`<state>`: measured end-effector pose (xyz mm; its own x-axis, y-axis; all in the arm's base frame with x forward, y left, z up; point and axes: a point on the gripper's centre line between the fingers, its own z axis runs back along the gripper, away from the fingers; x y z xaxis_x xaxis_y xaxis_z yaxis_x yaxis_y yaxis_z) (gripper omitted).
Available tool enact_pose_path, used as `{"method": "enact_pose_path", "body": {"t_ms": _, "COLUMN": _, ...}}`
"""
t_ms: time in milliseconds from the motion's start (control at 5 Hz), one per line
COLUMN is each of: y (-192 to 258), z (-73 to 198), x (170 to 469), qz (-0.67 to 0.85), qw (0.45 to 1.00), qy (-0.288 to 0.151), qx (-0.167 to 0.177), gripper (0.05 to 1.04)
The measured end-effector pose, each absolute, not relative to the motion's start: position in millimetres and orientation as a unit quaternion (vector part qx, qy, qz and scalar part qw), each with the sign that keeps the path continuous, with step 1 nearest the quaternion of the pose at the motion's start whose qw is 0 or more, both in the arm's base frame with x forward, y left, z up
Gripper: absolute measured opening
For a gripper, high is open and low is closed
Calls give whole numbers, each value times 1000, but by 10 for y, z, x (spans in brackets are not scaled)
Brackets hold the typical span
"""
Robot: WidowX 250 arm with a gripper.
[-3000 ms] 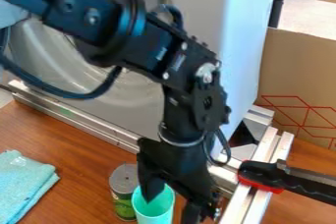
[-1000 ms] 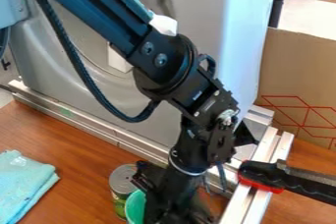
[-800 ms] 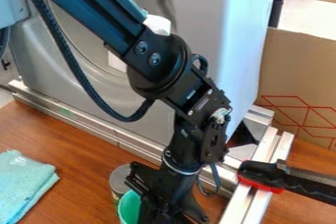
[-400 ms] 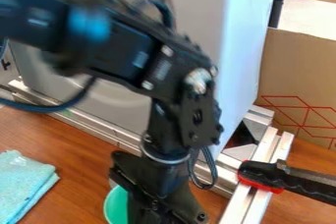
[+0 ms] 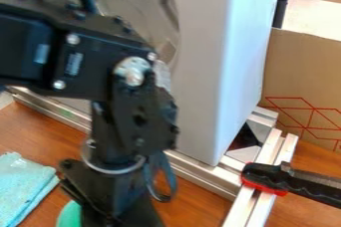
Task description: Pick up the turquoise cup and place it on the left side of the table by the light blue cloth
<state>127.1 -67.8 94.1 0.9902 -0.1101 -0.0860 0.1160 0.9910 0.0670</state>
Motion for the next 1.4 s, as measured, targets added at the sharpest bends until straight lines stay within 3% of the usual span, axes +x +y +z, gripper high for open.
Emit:
{"method": "enact_pose_path", "body": {"t_ms": 400, "y": -152, "z": 1001, "x": 1496, "qz": -32, "qw": 998, "qy": 4, "qx": 56, "gripper": 95}}
{"method": "enact_pose_path", "body": {"t_ms": 800, "y": 411, "z": 896, "x": 1391, "qz": 21, "qw": 998, "qy": 24, "qx": 52, "gripper": 95}}
{"method": "enact_pose_path", "body": {"t_ms": 1200, "y": 487, "z": 248, "x": 1438, "qz": 11, "qw": 994, "qy": 107, "qx": -13, "gripper": 95}}
{"method": "enact_pose_path", "body": {"t_ms": 1400, "y": 349, "z": 200, "x": 1593, "qz": -23, "qw": 995, "qy": 96, "qx": -16, "gripper": 95}}
